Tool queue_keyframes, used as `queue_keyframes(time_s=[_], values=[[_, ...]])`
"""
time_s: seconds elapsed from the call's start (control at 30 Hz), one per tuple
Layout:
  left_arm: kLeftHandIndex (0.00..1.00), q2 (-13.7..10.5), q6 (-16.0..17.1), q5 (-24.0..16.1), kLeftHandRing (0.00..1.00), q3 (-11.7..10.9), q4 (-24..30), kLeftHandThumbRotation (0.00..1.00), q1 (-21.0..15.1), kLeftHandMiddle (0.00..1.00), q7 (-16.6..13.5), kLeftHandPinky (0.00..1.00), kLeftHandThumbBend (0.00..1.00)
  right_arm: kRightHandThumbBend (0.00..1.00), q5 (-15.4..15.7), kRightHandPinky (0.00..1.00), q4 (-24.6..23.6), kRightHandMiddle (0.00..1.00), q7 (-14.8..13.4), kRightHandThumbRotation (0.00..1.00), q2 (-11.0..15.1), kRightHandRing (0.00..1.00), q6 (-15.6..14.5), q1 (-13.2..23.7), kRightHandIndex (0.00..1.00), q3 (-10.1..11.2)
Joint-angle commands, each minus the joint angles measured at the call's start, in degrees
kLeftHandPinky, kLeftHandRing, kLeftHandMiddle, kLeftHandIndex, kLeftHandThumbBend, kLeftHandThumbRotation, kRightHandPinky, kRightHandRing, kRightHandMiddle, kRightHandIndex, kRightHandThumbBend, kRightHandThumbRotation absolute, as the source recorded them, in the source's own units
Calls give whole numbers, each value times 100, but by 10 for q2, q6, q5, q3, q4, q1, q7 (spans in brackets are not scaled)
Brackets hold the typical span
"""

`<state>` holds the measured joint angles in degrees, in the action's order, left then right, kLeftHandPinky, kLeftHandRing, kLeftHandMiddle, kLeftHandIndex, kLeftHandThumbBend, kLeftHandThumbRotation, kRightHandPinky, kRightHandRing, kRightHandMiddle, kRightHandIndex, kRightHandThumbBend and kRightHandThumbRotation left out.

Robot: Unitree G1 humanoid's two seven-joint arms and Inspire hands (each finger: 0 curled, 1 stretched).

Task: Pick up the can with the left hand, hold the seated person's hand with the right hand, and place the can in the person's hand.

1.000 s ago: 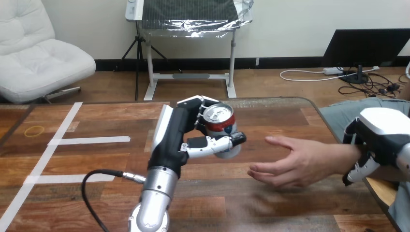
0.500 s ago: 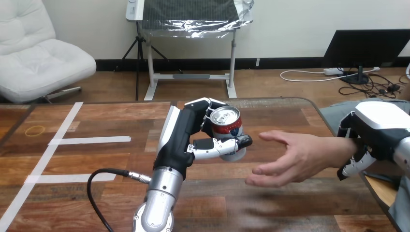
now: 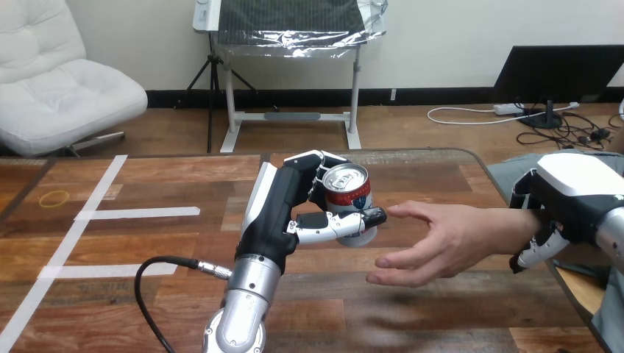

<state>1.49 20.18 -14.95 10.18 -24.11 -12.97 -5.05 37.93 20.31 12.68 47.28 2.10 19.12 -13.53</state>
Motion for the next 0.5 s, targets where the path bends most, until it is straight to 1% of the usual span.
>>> queue_keyframes(time_s=[0.0,0.1,0.3,0.47], values=[[52,12,6,8,44,-1,22,0,-49,46,0,43,57,79,1,29,-14,45,-3,0,-3,37,-20,14,49,16],[52,15,4,9,43,1,20,0,-52,46,-1,43,57,78,1,28,-24,44,2,0,-3,36,-27,16,49,17],[52,25,3,16,43,5,19,0,-57,46,4,42,57,78,-2,28,-42,45,0,0,-2,37,-25,17,49,22],[52,33,3,14,42,11,14,0,-63,46,7,41,57,79,-6,28,-61,45,2,0,-2,37,-26,19,49,27]])
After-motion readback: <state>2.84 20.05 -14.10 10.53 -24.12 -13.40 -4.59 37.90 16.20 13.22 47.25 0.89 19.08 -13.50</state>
